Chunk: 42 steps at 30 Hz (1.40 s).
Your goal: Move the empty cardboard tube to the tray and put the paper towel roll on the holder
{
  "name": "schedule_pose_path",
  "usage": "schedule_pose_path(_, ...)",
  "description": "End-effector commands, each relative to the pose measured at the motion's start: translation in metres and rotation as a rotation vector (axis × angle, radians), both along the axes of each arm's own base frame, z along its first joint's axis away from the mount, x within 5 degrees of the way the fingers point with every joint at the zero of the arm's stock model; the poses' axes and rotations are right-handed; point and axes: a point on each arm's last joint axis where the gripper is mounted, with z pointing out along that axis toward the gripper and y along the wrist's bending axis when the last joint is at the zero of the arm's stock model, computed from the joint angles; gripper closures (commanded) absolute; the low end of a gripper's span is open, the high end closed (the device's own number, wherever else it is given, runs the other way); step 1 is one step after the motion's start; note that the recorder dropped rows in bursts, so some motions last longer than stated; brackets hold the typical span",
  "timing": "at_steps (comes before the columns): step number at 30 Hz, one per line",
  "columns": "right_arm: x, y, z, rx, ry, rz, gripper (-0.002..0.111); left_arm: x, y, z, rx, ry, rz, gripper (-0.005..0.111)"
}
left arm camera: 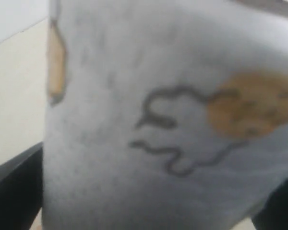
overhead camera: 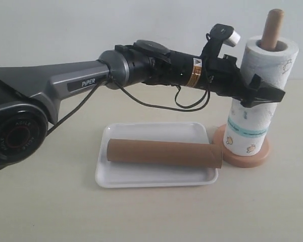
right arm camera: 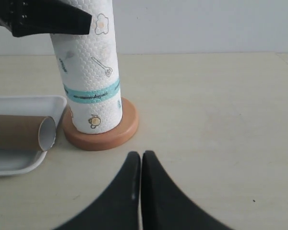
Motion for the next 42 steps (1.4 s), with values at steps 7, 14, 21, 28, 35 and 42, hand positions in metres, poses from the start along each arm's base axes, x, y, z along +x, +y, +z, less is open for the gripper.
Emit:
schedule_pose_path(7,0.000,-0.001,0.001,-0.006,-0.010,-0.006,0.109,0.003,0.018,0.033,-0.009,-0.052,-0.033,0.015)
schedule_pose_path(14,0.000,-0.001,0.001,-0.006,-0.010,-0.006,0.109,0.011,0.032,0.034,-0.013,-0.041,-0.050,0.015)
schedule_pose_path(21,0.000,-0.001,0.001,-0.006,-0.010,-0.006,0.109,0.017,0.057,0.035,-0.024,-0.013,-0.155,0.015)
schedule_pose_path(28,0.000,-0.001,0.001,-0.006,-0.010,-0.006,0.109,0.026,0.085,0.037,-0.036,0.002,-0.218,0.015)
schedule_pose_path(35,0.000,-0.001,0.001,-0.006,-0.010,-0.006,0.109,0.045,0.118,0.042,-0.035,0.015,-0.141,0.048)
schedule_pose_path(42,0.000,0.000,0.001,0.002,-0.010,-0.008,0.109,0.040,0.162,0.058,-0.020,0.037,-0.067,0.103)
